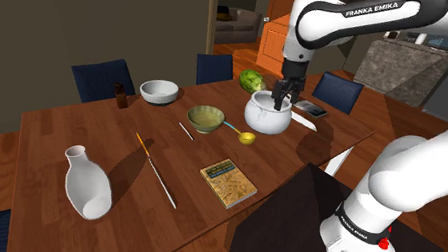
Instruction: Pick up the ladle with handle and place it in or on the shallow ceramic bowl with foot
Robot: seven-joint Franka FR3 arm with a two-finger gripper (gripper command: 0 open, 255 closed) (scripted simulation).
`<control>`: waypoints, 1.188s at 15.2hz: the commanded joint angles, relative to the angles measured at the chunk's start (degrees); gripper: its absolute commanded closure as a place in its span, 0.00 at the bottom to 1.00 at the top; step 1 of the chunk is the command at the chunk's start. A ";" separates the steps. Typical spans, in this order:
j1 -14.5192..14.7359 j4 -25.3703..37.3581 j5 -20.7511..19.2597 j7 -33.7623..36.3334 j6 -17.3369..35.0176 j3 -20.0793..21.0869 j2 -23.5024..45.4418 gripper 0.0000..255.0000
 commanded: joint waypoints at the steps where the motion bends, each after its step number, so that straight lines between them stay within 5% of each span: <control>1: -0.25 0.46 0.31 -0.95 4.15 -1.18 4.41 0.00; 9: -0.50 5.22 4.37 -5.53 16.90 -4.86 21.90 0.00; 18: -2.03 16.67 13.52 -12.95 25.41 -6.10 42.85 0.00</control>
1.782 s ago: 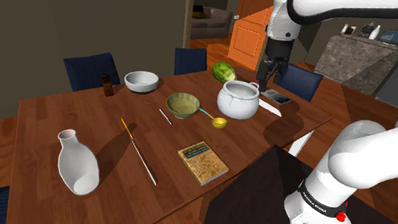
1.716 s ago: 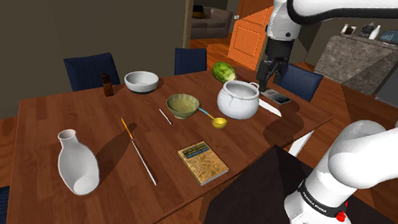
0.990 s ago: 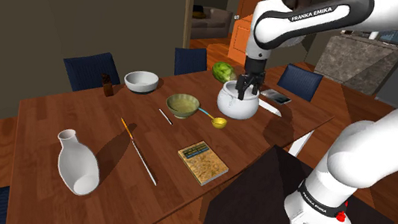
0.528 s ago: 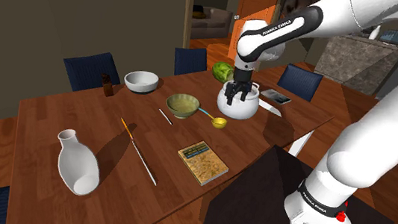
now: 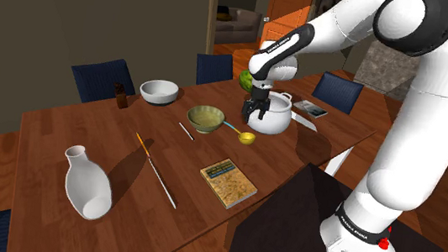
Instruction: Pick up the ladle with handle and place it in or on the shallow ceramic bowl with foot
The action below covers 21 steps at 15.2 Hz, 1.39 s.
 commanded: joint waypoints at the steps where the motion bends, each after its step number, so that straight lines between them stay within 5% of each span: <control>1: -0.62 2.97 2.31 -1.57 1.50 0.27 4.77 0.00; 9: -4.73 18.91 9.11 -5.97 2.96 2.63 23.25 0.00; 21: -5.06 19.44 10.50 -6.82 7.04 3.90 27.85 0.00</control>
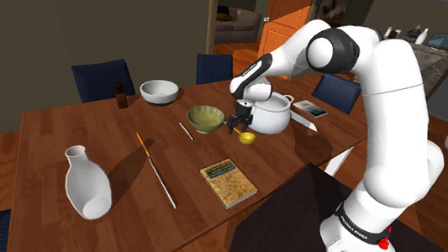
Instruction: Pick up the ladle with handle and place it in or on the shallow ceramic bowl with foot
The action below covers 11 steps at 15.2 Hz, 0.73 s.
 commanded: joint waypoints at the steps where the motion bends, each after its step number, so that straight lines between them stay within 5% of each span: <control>1: -0.23 -0.07 -0.05 0.07 -0.01 -0.25 0.74 0.00; 4: -0.26 -0.07 -0.07 0.09 0.00 -0.22 0.74 0.00; 5: -0.29 -0.14 -0.06 0.03 0.06 -0.22 0.74 1.00; 11: 0.09 -1.14 -0.09 0.36 0.23 -0.21 -0.18 1.00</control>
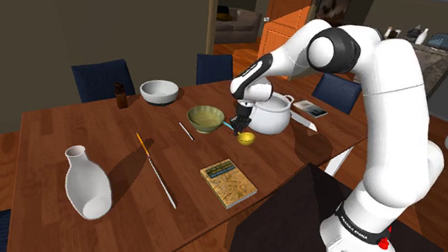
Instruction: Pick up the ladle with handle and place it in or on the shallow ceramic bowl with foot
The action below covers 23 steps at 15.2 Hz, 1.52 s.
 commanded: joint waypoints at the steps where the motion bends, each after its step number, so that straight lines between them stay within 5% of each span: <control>1: -0.02 -0.44 -0.04 0.03 -0.19 -0.05 0.21 1.00; 23: 0.95 -0.10 -3.51 3.30 -10.66 -2.22 -10.15 1.00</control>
